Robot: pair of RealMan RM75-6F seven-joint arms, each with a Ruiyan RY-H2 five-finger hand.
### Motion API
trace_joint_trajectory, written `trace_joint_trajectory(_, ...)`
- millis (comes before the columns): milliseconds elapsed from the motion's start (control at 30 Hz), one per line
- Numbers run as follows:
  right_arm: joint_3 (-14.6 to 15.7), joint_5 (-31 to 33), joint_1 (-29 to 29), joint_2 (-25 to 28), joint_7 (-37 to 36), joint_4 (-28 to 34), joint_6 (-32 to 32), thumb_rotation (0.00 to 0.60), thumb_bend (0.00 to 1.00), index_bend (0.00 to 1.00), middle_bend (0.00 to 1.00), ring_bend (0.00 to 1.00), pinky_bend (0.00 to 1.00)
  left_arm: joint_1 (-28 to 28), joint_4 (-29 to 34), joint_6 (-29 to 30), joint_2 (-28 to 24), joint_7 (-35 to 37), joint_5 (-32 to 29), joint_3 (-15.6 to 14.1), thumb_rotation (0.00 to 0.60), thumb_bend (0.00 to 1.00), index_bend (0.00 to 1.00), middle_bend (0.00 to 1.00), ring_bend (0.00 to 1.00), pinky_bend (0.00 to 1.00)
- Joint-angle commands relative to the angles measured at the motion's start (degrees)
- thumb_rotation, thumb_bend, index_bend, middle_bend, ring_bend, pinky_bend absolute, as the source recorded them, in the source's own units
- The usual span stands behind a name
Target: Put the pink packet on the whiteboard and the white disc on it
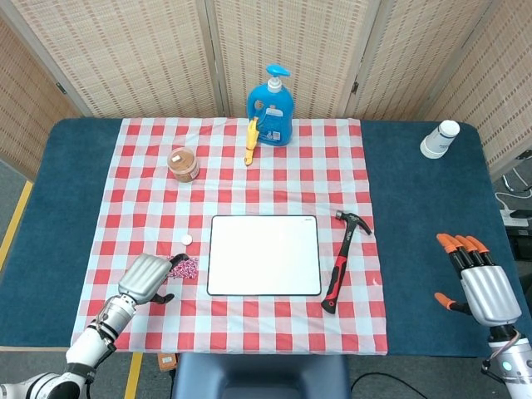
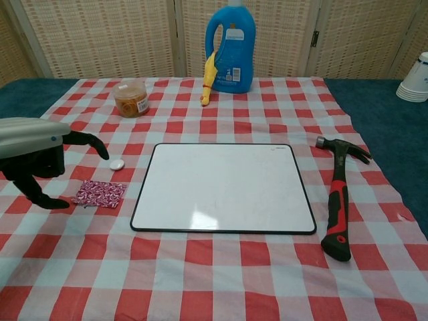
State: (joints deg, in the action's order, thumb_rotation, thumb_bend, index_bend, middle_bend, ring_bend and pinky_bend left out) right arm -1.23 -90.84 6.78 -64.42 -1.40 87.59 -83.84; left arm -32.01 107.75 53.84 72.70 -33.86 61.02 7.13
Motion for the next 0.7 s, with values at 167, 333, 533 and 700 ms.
trace_joint_trajectory(167,0.2,-0.4,-0.2,0.2,-0.3,0.1,-0.4,0.600,0.02,0.06,0.12,0.05,0.13,-4.9,0.2,4.8,6.5,-9.8,-10.5,-0.7,0.600,0.22,0.24,0.99,1.00,0.97)
trace_joint_trajectory(333,0.0,-0.2,-0.2,0.2,-0.5,0.0,-0.4,0.600,0.02,0.06,0.12,0.05,0.13,-5.0,-2.7,8.2,9.8,-10.8,-7.5,-2.5,0.600,0.23,0.25,1.00,1.00,0.98)
trace_joint_trajectory(533,0.0,-0.1,-0.2,0.3,-0.4,0.0,-0.3,0.600,0.02,0.06,0.12,0.05,0.13,-4.8,-7.2,9.9,12.5,-9.5,-3.8,-3.8,0.600,0.24,0.27,1.00,1.00,0.98)
trace_joint_trajectory(700,-0.1,-0.1,-0.3,0.4,-0.6,0.1,-0.5,0.600,0.02,0.06,0.12,0.05,0.13,-5.3,-10.0,9.1,13.4,-9.3,-3.6,-4.3,0.600,0.24,0.27,1.00,1.00,0.98)
